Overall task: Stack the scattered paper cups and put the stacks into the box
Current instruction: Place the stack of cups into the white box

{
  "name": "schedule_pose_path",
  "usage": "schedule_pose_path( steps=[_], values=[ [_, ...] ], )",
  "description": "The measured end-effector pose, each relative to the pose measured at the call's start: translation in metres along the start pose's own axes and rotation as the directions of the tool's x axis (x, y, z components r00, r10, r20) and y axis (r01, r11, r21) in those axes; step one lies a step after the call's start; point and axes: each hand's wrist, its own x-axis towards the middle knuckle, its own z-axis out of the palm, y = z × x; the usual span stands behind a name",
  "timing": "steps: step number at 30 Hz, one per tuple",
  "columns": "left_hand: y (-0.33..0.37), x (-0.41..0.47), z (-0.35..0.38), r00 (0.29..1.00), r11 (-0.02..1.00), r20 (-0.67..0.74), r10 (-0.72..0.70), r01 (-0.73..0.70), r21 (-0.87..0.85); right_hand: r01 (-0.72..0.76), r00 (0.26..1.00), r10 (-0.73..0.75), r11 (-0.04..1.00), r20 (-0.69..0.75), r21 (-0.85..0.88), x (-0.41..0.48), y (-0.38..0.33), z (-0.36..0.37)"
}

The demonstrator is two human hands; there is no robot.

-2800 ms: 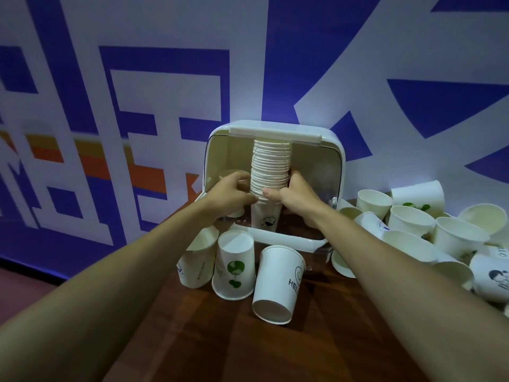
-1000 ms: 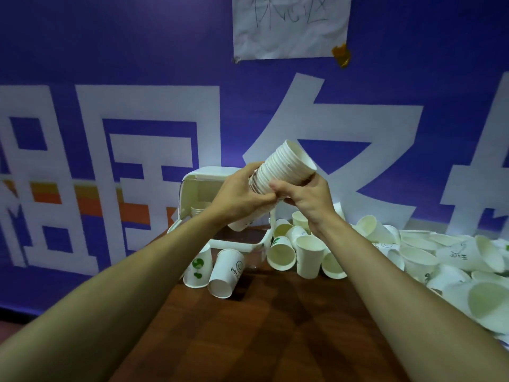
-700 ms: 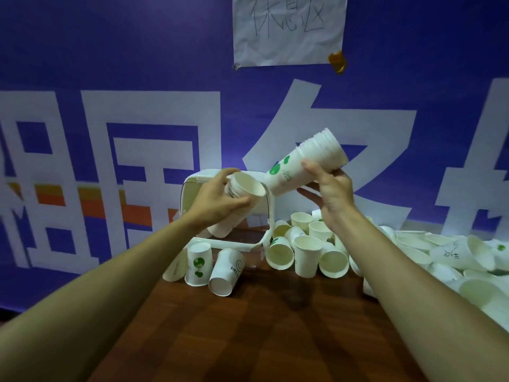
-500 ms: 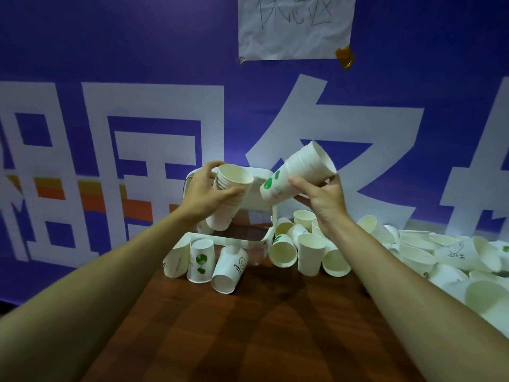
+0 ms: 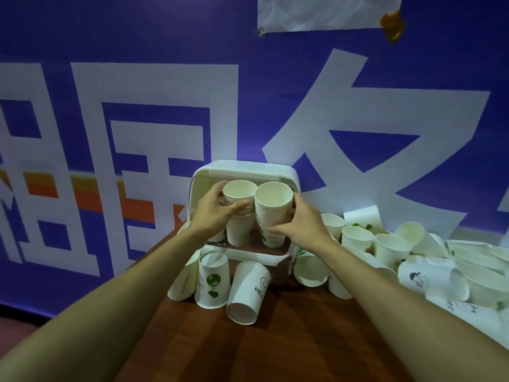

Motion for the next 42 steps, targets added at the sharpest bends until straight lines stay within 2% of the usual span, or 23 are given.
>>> schedule_pose_path(
  steps=[6, 14, 19, 26, 31, 34, 36, 40, 42],
  values=[
    [-0.029, 0.016, 0.01, 0.997, 0.994, 0.058, -0.055, 0.049, 0.1, -0.106, 0.983, 0.122, 0.987, 0.138, -0.12, 0.012, 0.02, 0.024],
    [-0.049, 0.042, 0.022, 0.996, 0.981, -0.045, -0.079, 0.085, 0.174, -0.256, 0.955, 0.276, 0.95, 0.104, -0.178, 0.044, 0.019, 0.058],
    [-0.057, 0.063, 0.027, 0.996, 0.957, -0.028, -0.081, 0.086, 0.278, -0.302, 0.946, 0.318, 0.937, 0.064, -0.178, 0.065, 0.028, 0.065],
    [-0.062, 0.071, 0.035, 0.993, 0.868, -0.025, -0.113, 0.111, 0.484, -0.303, 0.935, 0.345, 0.895, 0.079, -0.326, 0.076, 0.03, 0.075],
    [-0.055, 0.063, 0.03, 0.989, 0.869, 0.012, -0.145, 0.122, 0.479, -0.324, 0.919, 0.375, 0.895, 0.124, -0.307, 0.065, 0.018, 0.065],
    [-0.04, 0.052, 0.02, 0.993, 0.898, 0.003, -0.115, 0.103, 0.429, -0.238, 0.93, 0.314, 0.911, 0.19, -0.337, 0.049, 0.008, 0.048],
    [-0.028, 0.041, 0.012, 0.995, 0.905, 0.033, -0.097, 0.074, 0.419, -0.188, 0.953, 0.244, 0.942, 0.181, -0.278, 0.033, 0.002, 0.034],
    [-0.004, 0.002, -0.004, 0.996, 0.899, 0.09, -0.001, -0.038, 0.436, -0.035, 0.998, 0.026, 0.983, -0.052, -0.18, -0.012, -0.013, 0.012],
    [0.004, -0.027, -0.012, 0.993, 0.886, 0.071, 0.094, -0.116, 0.449, -0.055, 0.997, 0.046, 0.986, -0.06, -0.16, -0.035, -0.017, 0.01]
  ],
)
